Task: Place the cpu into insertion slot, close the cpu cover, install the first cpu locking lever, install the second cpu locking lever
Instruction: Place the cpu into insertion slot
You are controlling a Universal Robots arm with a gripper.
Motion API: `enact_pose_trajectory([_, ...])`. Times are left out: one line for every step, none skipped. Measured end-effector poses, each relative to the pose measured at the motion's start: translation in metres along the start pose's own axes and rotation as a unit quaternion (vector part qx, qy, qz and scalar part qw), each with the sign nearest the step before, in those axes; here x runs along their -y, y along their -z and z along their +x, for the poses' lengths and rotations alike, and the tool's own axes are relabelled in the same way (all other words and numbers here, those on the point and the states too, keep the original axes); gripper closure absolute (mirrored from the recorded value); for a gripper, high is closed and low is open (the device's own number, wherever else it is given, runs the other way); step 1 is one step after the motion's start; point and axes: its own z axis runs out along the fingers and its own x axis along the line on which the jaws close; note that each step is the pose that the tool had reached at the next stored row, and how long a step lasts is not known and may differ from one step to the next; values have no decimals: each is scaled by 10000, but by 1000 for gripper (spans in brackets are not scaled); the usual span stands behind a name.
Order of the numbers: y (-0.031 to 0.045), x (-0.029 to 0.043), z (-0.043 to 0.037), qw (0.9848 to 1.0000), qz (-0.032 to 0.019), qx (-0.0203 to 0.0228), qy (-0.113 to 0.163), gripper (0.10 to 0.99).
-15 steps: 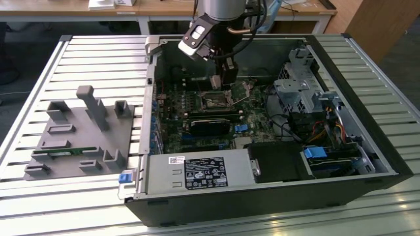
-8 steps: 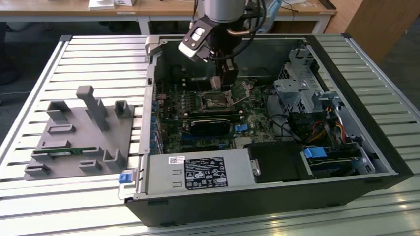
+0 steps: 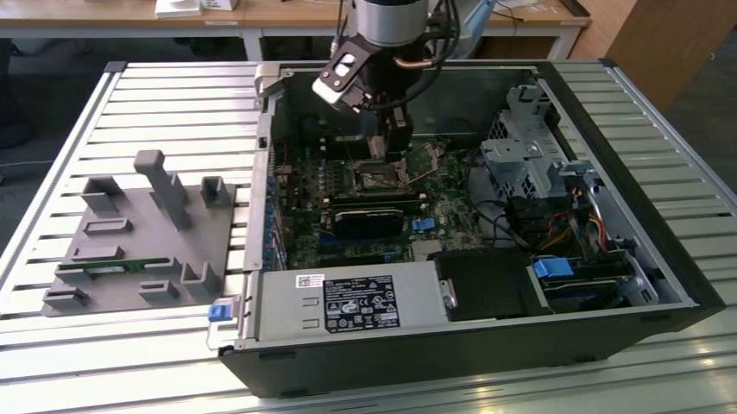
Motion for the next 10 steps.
enact_pose_trajectory([-16, 1, 10, 10000, 0, 3, -22, 545])
enact_pose_trajectory([-30, 2, 21, 10000, 0, 4, -33, 545])
enact_pose_trajectory([-42, 2, 29, 10000, 0, 4, -34, 545])
enact_pose_trajectory([-54, 3, 32, 10000, -1, 3, -34, 545])
enact_pose_trajectory([-67, 4, 34, 10000, -1, 3, -34, 545])
enact_pose_trajectory([-82, 5, 37, 10000, -1, 3, -34, 545])
enact_pose_trajectory([-99, 7, 39, 10000, 0, 3, -34, 545])
enact_pose_trajectory([-114, 8, 43, 10000, 0, 3, -35, 545])
enact_pose_trajectory([-126, 9, 51, 10000, 0, 4, -36, 545])
enact_pose_trajectory([-136, 9, 66, 10000, 0, 5, -43, 545])
